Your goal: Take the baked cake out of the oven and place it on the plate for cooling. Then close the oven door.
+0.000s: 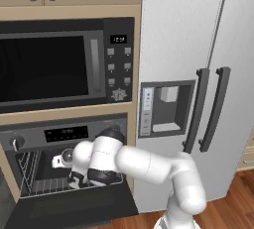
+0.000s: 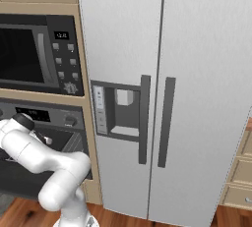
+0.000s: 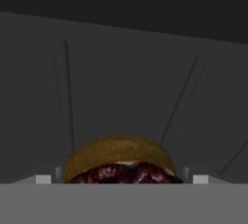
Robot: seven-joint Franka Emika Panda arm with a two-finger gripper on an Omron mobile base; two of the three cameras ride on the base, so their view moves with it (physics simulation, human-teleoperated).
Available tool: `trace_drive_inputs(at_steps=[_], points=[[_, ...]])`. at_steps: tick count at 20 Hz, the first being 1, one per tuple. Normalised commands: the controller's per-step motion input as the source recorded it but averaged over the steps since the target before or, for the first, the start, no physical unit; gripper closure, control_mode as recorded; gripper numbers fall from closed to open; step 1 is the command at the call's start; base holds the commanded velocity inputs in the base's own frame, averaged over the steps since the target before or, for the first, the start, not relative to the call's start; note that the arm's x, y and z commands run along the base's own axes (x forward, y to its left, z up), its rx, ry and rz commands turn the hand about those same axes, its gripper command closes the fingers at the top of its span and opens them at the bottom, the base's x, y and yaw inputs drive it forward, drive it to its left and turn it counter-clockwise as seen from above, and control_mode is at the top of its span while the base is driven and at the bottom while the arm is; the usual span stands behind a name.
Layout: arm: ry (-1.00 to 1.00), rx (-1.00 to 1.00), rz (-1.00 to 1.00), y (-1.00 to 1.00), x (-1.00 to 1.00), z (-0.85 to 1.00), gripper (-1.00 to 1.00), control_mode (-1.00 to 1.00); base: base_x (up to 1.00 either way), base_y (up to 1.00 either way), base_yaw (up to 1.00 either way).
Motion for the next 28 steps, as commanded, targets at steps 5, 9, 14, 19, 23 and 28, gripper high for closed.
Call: trace_drive_inputs(at_steps=[5, 9, 14, 19, 23, 28], points=[[-0.02, 0.0, 0.0, 0.0, -0.21, 0.19, 1.0, -1.0, 0.0, 0.0, 0.0], [0.0, 0.0, 0.0, 0.0, -0.28, 0.32, 1.0, -1.0, 0.0, 0.0, 0.0], [0.0, 0.0, 0.01, -0.02, -0.34, 0.33, 1.0, -1.0, 0.0, 0.0, 0.0], [0.0, 0.0, 0.1, -0.11, -0.42, 0.38, 1.0, -1.0, 0.0, 0.0, 0.0], [-0.02, 0.0, 0.13, -0.14, -0.44, 0.48, 1.0, -1.0, 0.0, 0.0, 0.0], [0.0, 0.04, 0.08, -0.18, -0.43, 0.49, 1.0, -1.0, 0.0, 0.0, 0.0]])
